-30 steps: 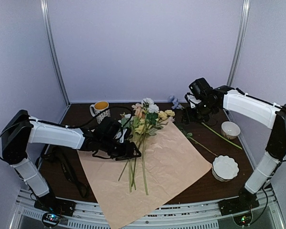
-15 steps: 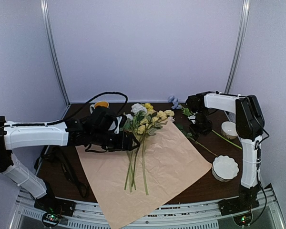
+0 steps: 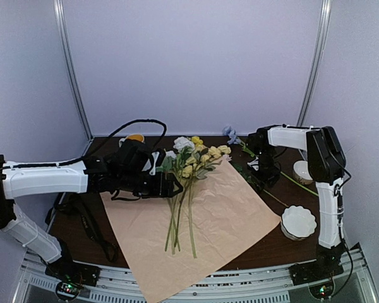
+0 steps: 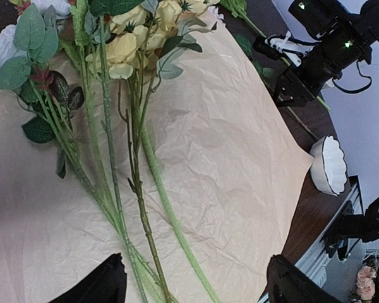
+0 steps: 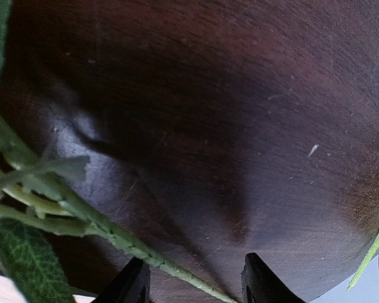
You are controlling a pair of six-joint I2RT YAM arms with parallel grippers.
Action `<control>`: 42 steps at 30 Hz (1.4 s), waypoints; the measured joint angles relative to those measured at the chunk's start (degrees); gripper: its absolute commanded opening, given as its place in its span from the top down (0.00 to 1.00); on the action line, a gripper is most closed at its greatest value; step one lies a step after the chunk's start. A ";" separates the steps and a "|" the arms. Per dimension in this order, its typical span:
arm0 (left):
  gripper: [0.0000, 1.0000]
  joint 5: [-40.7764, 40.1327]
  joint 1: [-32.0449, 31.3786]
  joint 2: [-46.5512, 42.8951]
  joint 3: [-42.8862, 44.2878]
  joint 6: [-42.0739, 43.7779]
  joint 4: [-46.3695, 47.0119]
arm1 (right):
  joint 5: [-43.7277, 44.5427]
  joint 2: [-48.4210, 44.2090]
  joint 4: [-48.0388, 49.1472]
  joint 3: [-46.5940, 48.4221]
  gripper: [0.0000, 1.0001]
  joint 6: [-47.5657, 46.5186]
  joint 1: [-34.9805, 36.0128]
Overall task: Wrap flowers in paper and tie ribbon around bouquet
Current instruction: Pick up the fake flower from the corner of the board, then place the fake flower on the flattened wrapping paper.
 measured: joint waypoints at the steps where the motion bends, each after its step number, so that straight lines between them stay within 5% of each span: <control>1: 0.20 -0.02 0.00 0.00 0.00 0.07 0.02 | 0.13 0.24 -0.15 0.00 0.54 -0.02 0.00; 13: 0.20 0.02 0.00 0.81 0.00 0.79 0.00 | 3.45 1.36 -2.40 0.39 1.00 -1.55 0.66; 22: 0.20 -0.04 0.00 0.81 0.00 1.05 0.02 | 9.99 -3.80 0.28 -3.02 1.00 -0.94 0.98; 30: 0.20 -2.03 0.00 0.76 0.11 3.06 -1.36 | 11.80 -26.36 7.50 -3.78 1.00 5.97 1.03; 37: 0.20 -4.39 1.42 -1.01 0.22 5.90 -3.26 | -8.48 -41.42 28.15 -14.25 1.00 22.38 8.59; 42: 0.20 -5.31 4.07 -3.58 -0.15 6.49 -3.43 | -24.65 -32.63 46.12 -20.63 1.00 38.53 21.16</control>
